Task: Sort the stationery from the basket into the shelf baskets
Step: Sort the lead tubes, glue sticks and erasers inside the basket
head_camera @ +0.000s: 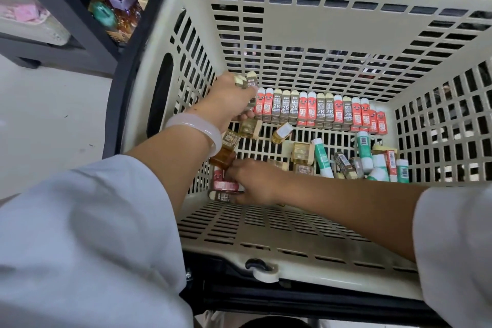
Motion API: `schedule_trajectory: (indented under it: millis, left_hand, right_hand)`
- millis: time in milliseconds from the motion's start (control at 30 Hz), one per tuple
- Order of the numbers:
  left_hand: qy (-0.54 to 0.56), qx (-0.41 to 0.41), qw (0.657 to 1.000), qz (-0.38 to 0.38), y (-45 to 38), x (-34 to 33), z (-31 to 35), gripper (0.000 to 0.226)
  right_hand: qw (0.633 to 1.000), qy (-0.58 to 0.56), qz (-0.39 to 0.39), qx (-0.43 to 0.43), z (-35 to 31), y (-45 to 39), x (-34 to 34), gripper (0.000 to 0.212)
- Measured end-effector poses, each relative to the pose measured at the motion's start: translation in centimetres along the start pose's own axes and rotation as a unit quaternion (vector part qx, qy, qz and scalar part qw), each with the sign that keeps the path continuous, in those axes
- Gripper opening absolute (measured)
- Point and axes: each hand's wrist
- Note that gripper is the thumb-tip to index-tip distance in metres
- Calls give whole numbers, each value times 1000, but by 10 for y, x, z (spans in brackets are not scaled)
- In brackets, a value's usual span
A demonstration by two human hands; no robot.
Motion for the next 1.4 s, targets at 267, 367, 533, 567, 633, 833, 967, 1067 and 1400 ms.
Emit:
schedule_trajectory:
  millis: [267, 367, 533, 567, 633, 833, 967, 1067, 1400]
  left_hand:
    - [-29, -13, 999, 1, -1, -1, -2, 36]
    - [-27, -8, 1000, -2, -2, 0, -2, 26]
    - [10, 21, 1000, -17, -2, -1, 0, 25]
    - [12, 22, 999, -24, -1, -1, 0, 27]
    - [9, 28, 998, -54, 3, -4, 3, 30]
    - [119, 104, 974, -163, 29, -35, 27, 9]
    - [218, 129, 943, -215, 49, -69, 40, 5]
    - [244, 135, 935, -219, 57, -90, 35, 21]
    - [221, 163, 954, -122, 50, -101, 20, 40]
  right_hand:
    - [979, -168, -75, -93, -4, -4, -9, 72]
    - [969, -210, -95, -88, -4, 0, -7, 55]
    - [945, -310, -8, -106, 10, 22, 33, 27]
    - [934, -334, 37, -121, 17, 30, 45, 22]
    - [899, -385, 134, -157, 30, 52, 66, 17]
    - [789, -489, 304, -214, 57, 96, 99, 27]
    - [717, -542, 385, -210, 55, 112, 100, 25]
    - [762, -445, 398, -250, 54, 123, 93, 14]
    - [801, -322, 421, -278, 61, 132, 70, 33]
Point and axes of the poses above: each hand's wrist, its own y-axis away from the middle knuckle, its own x-axis out of the back of the hand, z = x × y, and after that the axes turned 7 degrees about x, right-handed
